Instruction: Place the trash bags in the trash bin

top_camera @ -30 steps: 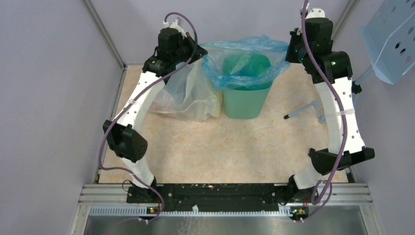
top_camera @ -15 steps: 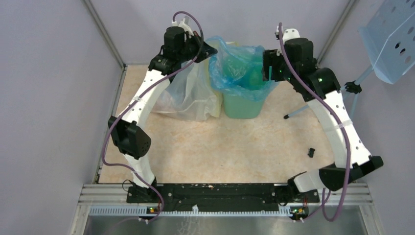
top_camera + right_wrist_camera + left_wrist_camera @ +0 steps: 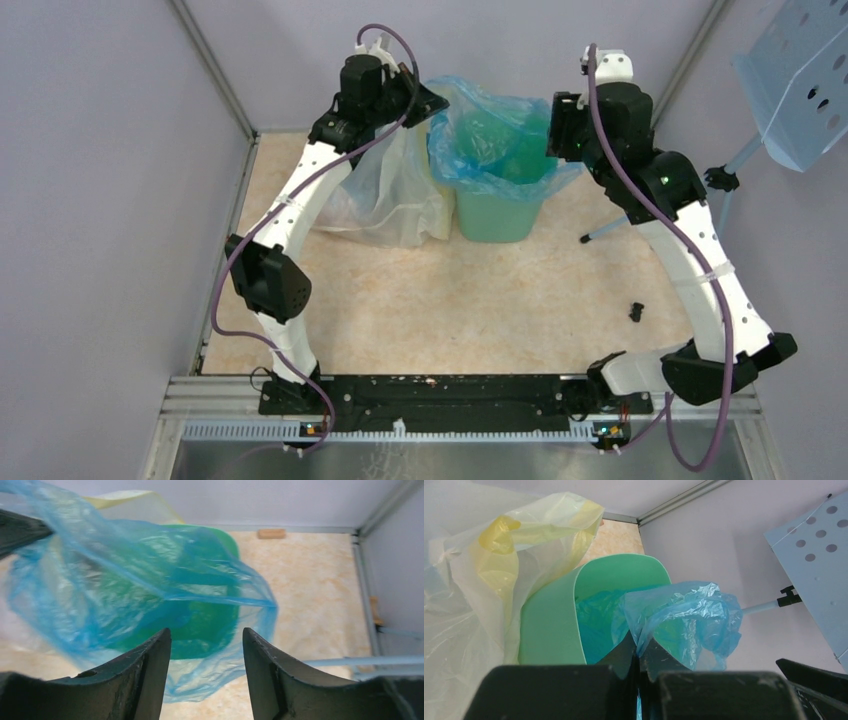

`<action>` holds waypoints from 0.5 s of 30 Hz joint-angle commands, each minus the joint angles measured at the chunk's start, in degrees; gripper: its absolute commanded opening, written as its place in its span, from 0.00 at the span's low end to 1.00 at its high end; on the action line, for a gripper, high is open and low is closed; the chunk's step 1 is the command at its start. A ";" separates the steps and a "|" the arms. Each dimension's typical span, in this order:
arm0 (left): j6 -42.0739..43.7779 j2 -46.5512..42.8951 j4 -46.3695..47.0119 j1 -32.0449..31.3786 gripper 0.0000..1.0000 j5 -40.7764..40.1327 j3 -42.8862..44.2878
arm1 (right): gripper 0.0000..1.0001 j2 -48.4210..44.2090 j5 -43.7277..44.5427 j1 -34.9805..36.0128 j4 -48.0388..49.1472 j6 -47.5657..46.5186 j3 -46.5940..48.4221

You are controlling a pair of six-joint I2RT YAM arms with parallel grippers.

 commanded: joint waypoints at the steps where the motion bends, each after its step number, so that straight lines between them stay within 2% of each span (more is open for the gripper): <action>1: -0.40 -0.70 3.55 0.09 0.00 -0.14 2.46 | 0.54 -3.95 -11.03 2.82 6.86 6.37 -4.98; 4: -0.86 -0.75 3.74 -0.04 0.00 0.14 2.03 | 0.64 -3.86 -13.08 4.93 13.44 11.49 -10.97; 10: -0.91 -1.98 3.81 -0.35 0.00 0.24 0.98 | 0.71 -2.42 -11.57 5.39 28.96 21.28 -19.66; 15: -1.17 -3.47 4.18 -0.44 0.00 1.23 -0.91 | 0.72 4.16 -7.95 5.41 30.21 24.29 -16.94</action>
